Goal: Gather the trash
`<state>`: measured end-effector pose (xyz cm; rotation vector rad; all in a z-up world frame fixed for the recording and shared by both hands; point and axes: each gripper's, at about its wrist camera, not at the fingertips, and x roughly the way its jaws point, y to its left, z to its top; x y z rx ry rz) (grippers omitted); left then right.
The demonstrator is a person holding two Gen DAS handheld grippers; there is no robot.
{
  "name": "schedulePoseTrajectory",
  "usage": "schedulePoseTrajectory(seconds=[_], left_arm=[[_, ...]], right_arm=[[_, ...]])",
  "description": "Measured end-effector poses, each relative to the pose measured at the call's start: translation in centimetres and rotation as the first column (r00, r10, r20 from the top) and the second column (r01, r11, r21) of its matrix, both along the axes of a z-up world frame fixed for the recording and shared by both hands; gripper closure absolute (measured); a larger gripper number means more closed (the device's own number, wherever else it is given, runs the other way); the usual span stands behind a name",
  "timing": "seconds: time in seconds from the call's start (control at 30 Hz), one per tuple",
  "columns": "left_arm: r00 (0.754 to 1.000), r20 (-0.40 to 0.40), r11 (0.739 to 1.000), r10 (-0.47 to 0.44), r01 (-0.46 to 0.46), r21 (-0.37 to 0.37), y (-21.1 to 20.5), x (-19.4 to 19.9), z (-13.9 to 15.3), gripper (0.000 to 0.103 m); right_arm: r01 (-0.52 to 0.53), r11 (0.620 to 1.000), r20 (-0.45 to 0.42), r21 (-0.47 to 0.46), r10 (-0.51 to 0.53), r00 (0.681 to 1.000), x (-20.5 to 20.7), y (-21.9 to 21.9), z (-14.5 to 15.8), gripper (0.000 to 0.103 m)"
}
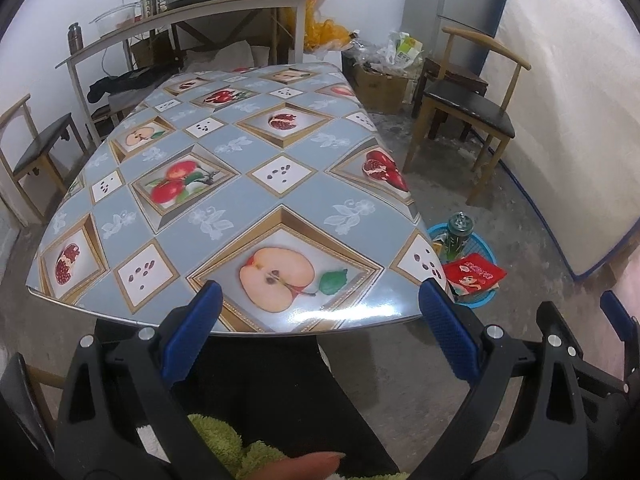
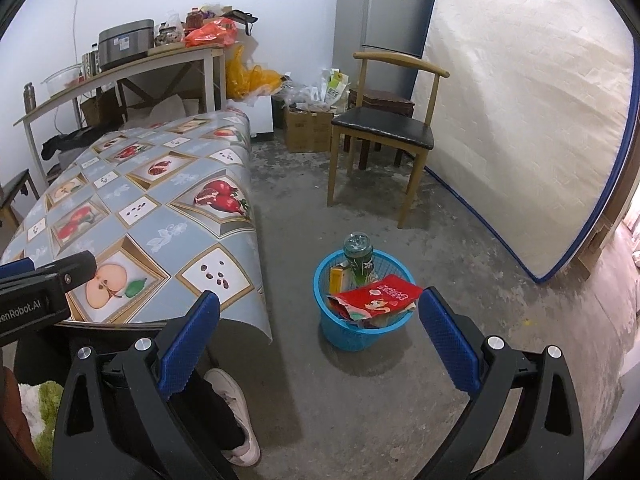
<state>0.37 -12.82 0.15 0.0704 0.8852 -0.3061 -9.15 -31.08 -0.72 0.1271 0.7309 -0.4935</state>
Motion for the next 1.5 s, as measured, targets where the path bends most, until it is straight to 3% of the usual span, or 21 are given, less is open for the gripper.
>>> schedulePoseTrajectory(seconds=[0.43, 1.5], left_arm=[[0.998, 0.011, 0.998, -0.057, 0.057, 0.025, -1.4, -0.3, 0.2, 0.008], [0.999, 0.029, 1.0, -0.017, 0.016, 0.013, -0.5, -0.4, 0.9, 0.008]], right_arm=[[0.026, 1.0, 0.003, 0.013, -0.026, 1.0, -0.1, -0.7, -0.1, 0.006], [0.017, 1.0, 0.027, 0.002, -0.017, 1.0, -0.2, -0.6, 0.7, 0.006]])
